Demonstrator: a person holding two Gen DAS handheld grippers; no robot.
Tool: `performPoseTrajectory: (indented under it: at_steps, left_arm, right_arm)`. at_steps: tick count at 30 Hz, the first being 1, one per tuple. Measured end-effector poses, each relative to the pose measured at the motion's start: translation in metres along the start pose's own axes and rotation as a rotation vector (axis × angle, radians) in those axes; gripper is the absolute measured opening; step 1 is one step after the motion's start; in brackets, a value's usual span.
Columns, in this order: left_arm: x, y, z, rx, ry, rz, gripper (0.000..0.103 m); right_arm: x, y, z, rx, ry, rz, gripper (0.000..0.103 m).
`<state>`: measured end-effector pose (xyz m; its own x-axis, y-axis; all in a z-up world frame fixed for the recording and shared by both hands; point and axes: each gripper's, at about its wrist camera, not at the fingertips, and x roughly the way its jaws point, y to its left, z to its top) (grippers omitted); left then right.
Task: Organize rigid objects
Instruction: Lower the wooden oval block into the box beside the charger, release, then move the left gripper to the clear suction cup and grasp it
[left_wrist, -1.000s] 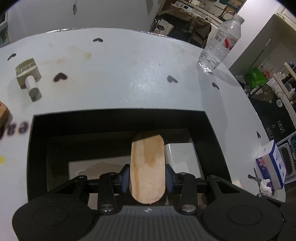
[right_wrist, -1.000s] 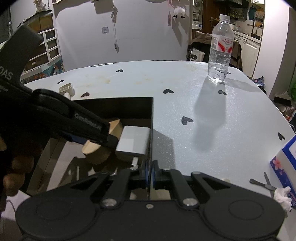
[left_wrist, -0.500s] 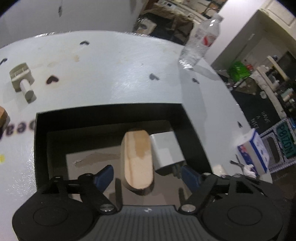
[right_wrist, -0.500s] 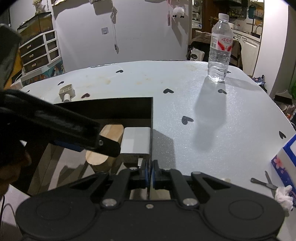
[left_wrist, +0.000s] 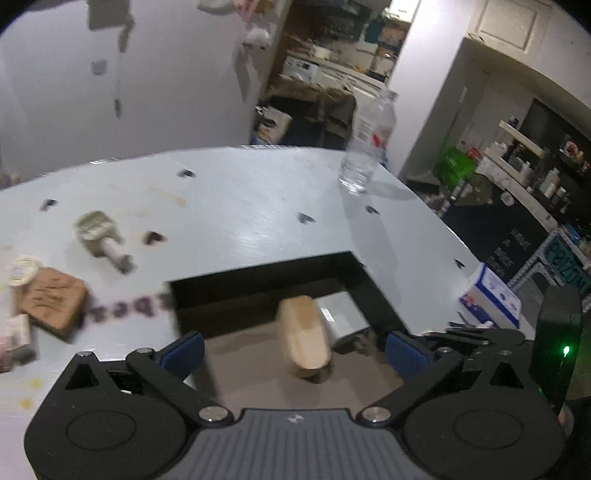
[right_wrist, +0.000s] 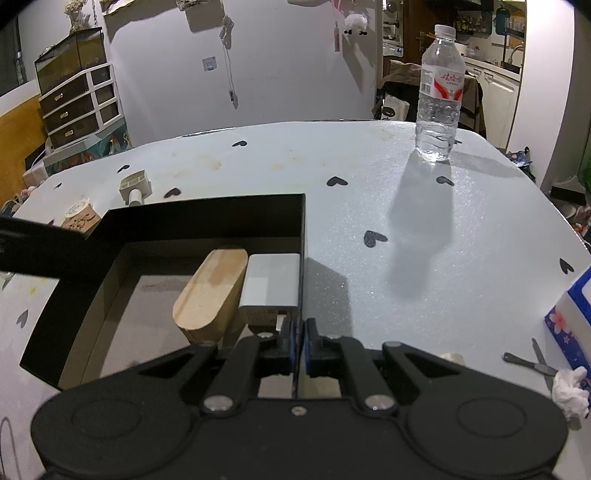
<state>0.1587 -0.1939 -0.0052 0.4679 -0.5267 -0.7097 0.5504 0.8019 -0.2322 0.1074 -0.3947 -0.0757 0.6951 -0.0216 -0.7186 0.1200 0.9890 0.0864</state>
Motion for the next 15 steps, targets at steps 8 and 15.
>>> performPoseTrajectory:
  at_steps: [8,15]
  left_arm:
    - [-0.034,0.069,-0.018,-0.090,-0.058,0.167,0.103]
    - [-0.058,0.139,-0.034,-0.199,-0.109,0.369,0.103]
  right_arm:
    - [0.000,0.001,0.000,-0.005,0.001,-0.002,0.006]
    - [0.000,0.002,0.000,-0.005,-0.001,-0.008,0.005]
